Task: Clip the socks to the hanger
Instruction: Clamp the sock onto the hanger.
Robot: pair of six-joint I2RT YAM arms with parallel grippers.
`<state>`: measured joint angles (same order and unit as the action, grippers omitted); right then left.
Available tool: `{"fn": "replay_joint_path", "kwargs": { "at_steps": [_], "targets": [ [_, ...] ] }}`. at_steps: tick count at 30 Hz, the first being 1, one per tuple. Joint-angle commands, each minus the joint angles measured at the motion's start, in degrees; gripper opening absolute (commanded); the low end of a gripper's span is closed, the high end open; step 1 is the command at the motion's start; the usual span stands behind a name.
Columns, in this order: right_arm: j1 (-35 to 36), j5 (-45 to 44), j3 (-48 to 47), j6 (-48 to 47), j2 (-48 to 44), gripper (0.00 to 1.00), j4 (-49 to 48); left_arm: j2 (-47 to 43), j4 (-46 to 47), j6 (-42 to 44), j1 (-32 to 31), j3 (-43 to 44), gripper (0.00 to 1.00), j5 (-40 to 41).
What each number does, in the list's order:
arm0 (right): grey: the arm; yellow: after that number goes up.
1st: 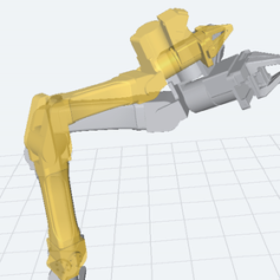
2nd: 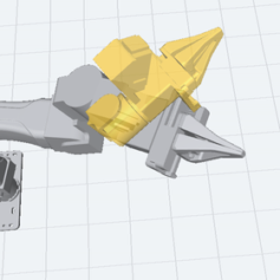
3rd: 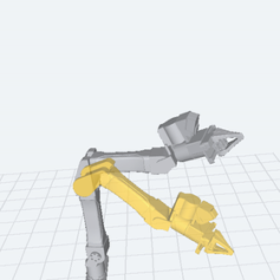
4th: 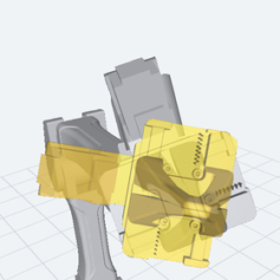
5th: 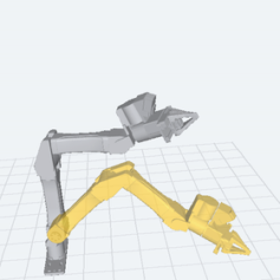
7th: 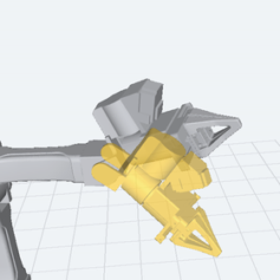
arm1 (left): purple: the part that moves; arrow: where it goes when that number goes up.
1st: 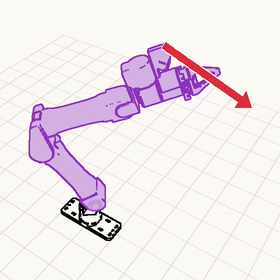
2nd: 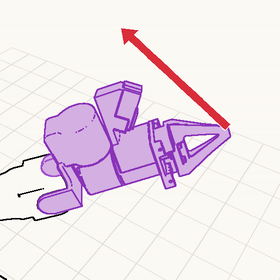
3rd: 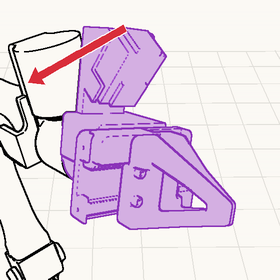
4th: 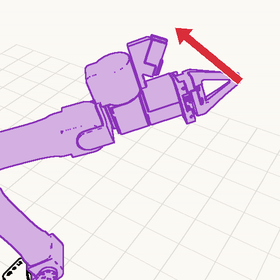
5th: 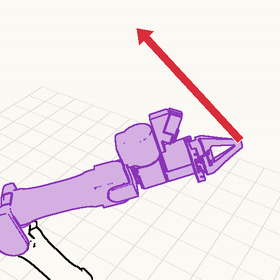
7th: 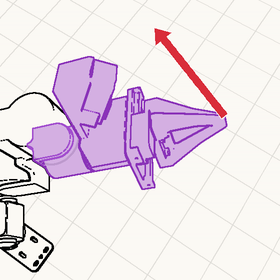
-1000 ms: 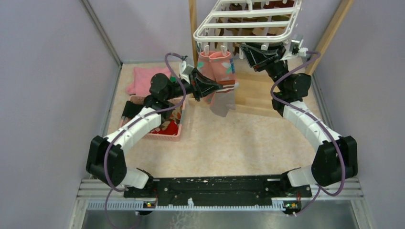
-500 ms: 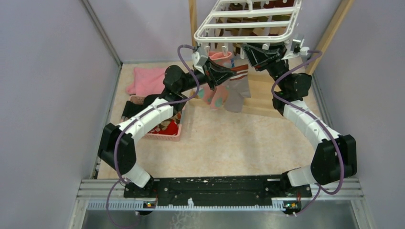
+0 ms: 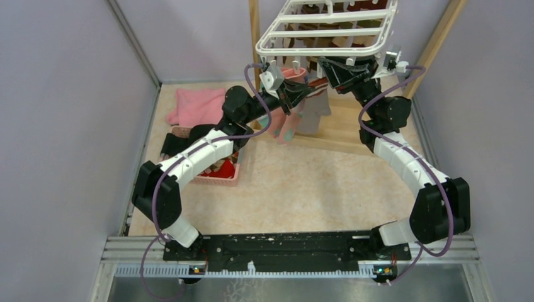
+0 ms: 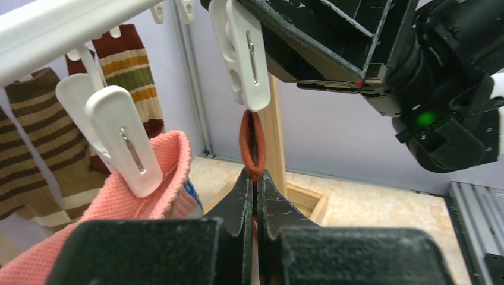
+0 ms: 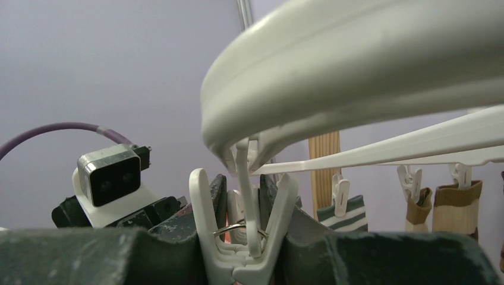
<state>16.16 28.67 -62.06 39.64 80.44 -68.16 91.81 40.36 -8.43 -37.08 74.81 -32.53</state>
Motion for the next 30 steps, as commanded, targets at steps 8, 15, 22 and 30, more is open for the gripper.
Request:
{"fn": "replay_joint_path", "kwargs": {
  "at_steps": [8,15,22,30],
  "targets": [
    [-0.8,1.3,-3.3,0.8,0.7,0.01,-2.1,-4.2,6.3,15.8,-4.3,-5.3,0.0,10.9],
    [-0.9,1.6,-3.4,0.9,0.7,0.01,-2.1,-5.3,10.7,23.6,-6.5,-9.1,0.0,16.2],
    [-0.8,1.7,-3.5,0.7,0.7,0.01,-1.7,-5.9,15.8,28.6,-9.1,-11.7,0.0,24.3],
    [-0.9,1.8,-3.6,0.7,0.6,0.01,-1.3,-5.9,16.8,29.5,-10.2,-11.5,0.0,27.1]
  ]
}}
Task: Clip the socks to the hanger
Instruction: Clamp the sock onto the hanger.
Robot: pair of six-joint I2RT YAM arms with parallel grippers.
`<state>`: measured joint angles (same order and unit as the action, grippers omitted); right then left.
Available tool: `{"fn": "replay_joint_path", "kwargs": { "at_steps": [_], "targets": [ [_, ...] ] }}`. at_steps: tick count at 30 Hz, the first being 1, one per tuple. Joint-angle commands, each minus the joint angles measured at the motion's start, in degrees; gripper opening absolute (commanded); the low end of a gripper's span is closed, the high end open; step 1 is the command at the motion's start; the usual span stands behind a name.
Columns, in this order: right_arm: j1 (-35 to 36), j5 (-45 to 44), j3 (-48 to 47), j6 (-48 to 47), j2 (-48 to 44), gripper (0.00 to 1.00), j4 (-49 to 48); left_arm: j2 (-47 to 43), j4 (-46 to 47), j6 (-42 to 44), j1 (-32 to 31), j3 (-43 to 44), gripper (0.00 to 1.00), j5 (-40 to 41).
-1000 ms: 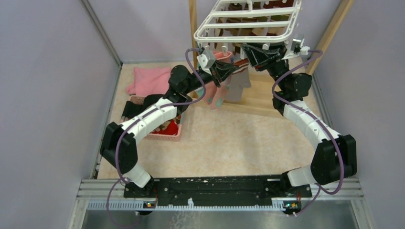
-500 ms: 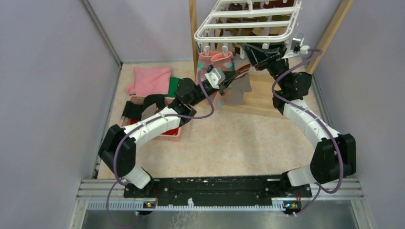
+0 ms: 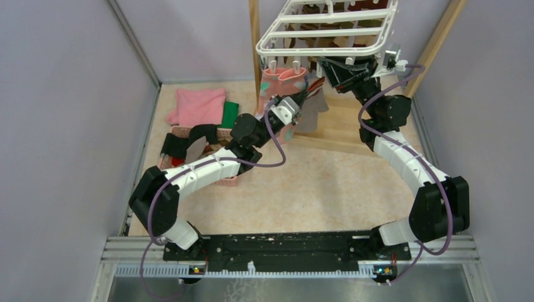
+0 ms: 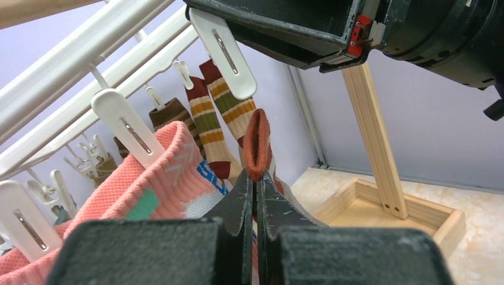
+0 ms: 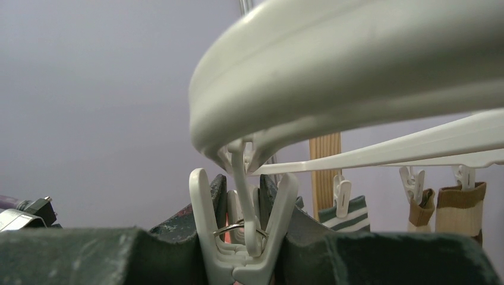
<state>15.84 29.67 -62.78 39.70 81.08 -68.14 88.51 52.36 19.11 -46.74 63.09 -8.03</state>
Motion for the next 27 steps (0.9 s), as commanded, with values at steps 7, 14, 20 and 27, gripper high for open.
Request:
{"fn": "replay_joint_path", "kwargs": {
  "at_steps": [7,14,20,27],
  "targets": [
    [-0.5,1.2,-3.1,0.6,0.0,0.01,-1.1,-2.2,3.6,1.8,-0.8,1.5,0.0,2.0],
    [-0.5,1.7,-3.2,0.6,0.1,0.01,-1.1,-1.3,1.1,1.4,-0.7,3.9,0.0,-0.6],
    [-0.7,2.2,-3.4,0.7,0.3,0.01,-1.5,-0.6,-1.7,-0.4,-0.6,6.4,0.0,-1.6],
    [-1.0,2.9,-3.4,1.5,0.4,0.01,-2.4,-0.2,-5.5,-2.6,0.0,8.8,0.0,-4.5]
  ]
}}
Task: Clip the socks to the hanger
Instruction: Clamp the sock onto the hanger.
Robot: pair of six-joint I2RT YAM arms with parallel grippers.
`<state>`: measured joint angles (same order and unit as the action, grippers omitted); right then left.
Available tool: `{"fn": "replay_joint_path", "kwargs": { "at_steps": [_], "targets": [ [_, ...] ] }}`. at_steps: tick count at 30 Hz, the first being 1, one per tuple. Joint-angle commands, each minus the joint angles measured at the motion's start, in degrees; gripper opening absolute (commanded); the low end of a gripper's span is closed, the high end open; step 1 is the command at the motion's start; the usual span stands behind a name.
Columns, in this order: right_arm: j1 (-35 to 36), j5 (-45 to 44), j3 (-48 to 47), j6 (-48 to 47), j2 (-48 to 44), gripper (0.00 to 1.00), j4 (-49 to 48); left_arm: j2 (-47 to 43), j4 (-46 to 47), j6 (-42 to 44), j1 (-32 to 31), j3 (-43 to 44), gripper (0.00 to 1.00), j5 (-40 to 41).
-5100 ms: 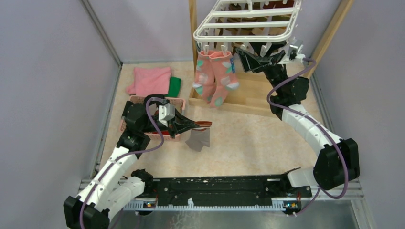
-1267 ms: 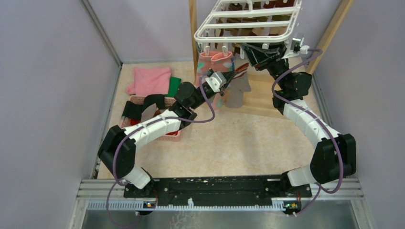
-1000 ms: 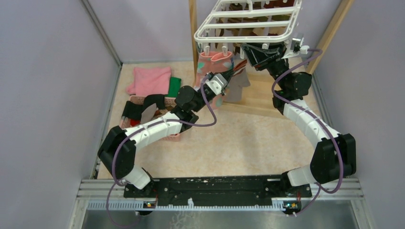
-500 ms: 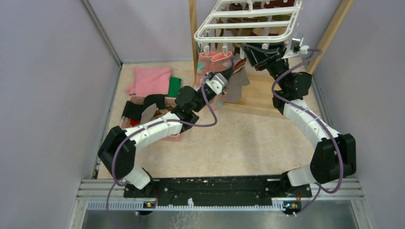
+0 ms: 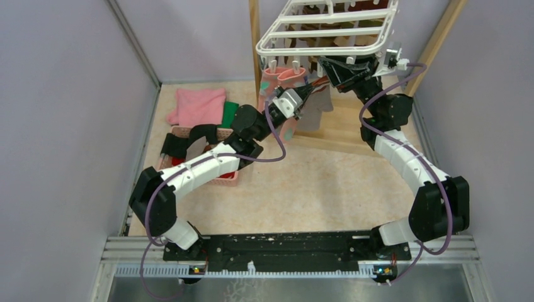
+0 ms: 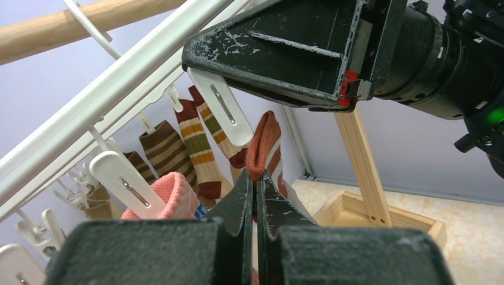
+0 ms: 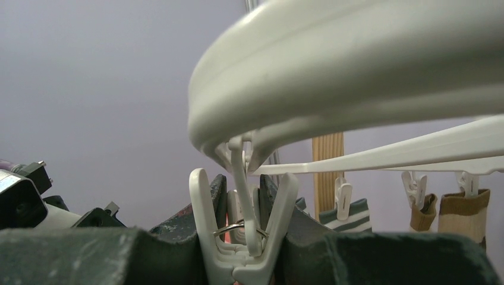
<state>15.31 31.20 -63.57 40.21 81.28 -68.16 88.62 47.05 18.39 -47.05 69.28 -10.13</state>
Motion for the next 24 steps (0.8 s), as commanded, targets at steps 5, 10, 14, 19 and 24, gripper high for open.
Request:
{"fn": "replay_joint_path", "kwargs": {
  "at_steps": [5,10,14,19,24],
  "targets": [
    [-0.7,1.8,-2.7,1.3,0.3,0.01,-2.8,-0.4,-0.8,-2.6,0.6,3.3,0.0,-3.5],
    [-0.8,2.3,-2.6,2.3,0.6,0.01,-4.1,-0.2,-2.9,-2.6,0.9,4.3,0.0,-3.1],
    [-0.9,2.8,-2.8,2.8,1.0,0.01,-4.7,0.0,-3.3,-2.9,1.1,4.4,0.0,-2.6],
    [-1.0,3.1,-2.6,2.9,1.1,0.01,-5.0,0.1,-3.6,-3.6,1.3,4.9,0.0,-2.6],
    [-1.3,3.4,-2.6,3.1,1.1,0.01,-5.2,-0.4,-3.8,-4.3,1.4,5.0,0.0,-2.2]
  ]
}}
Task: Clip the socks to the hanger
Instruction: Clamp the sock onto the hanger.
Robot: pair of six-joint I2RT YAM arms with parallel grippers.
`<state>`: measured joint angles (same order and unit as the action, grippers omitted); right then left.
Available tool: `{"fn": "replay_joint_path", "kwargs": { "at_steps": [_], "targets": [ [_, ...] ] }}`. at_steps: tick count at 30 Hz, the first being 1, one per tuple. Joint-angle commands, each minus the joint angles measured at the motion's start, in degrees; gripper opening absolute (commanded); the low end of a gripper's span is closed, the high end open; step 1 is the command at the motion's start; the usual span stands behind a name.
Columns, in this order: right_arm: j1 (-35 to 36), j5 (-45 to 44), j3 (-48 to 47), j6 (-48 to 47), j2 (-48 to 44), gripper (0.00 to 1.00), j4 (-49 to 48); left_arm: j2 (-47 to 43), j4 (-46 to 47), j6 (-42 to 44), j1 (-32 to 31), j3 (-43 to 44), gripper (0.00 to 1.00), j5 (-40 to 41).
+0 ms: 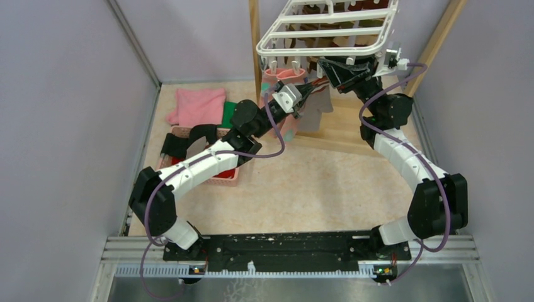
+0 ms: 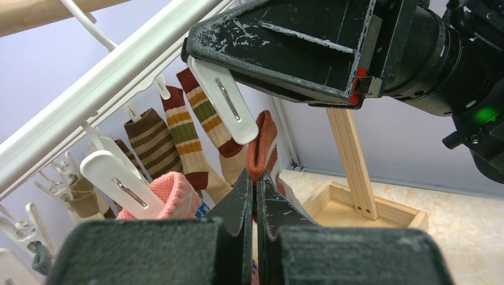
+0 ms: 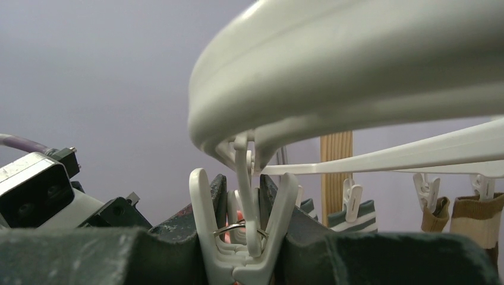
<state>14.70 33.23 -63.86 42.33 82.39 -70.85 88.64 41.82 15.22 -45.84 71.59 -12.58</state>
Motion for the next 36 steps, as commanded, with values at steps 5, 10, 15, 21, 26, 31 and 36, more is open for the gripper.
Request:
{"fn": "replay_joint_path", "kwargs": {
  "at_steps": [5,10,15,21,26,31,36],
  "targets": [
    [-0.7,1.6,-2.4,1.4,0.1,0.01,-3.0,-0.2,-0.7,-1.3,0.2,3.8,0.0,1.9],
    [-0.7,1.8,-2.4,1.5,0.2,0.01,-3.1,-0.2,-1.5,-2.1,0.2,4.4,0.0,2.8],
    [-0.8,1.8,-2.5,1.5,0.4,0.01,-3.1,-0.9,-0.6,-2.7,0.2,3.6,0.0,0.6],
    [-0.9,1.8,-2.5,1.5,0.6,0.01,-3.1,-2.0,1.0,-3.4,0.3,2.4,0.0,-1.2],
    [-1.1,2.0,-2.5,1.6,0.6,0.01,-3.1,-2.7,1.1,-4.7,0.5,2.4,0.0,-1.0],
    [-1.1,2.3,-2.5,1.8,0.6,0.01,-3.4,-2.6,0.0,-6.2,0.7,3.0,0.0,0.8],
    [-1.4,2.4,-2.4,1.9,0.6,0.01,-3.5,-2.9,-0.5,-7.5,0.9,3.3,0.0,1.8]
  ]
}}
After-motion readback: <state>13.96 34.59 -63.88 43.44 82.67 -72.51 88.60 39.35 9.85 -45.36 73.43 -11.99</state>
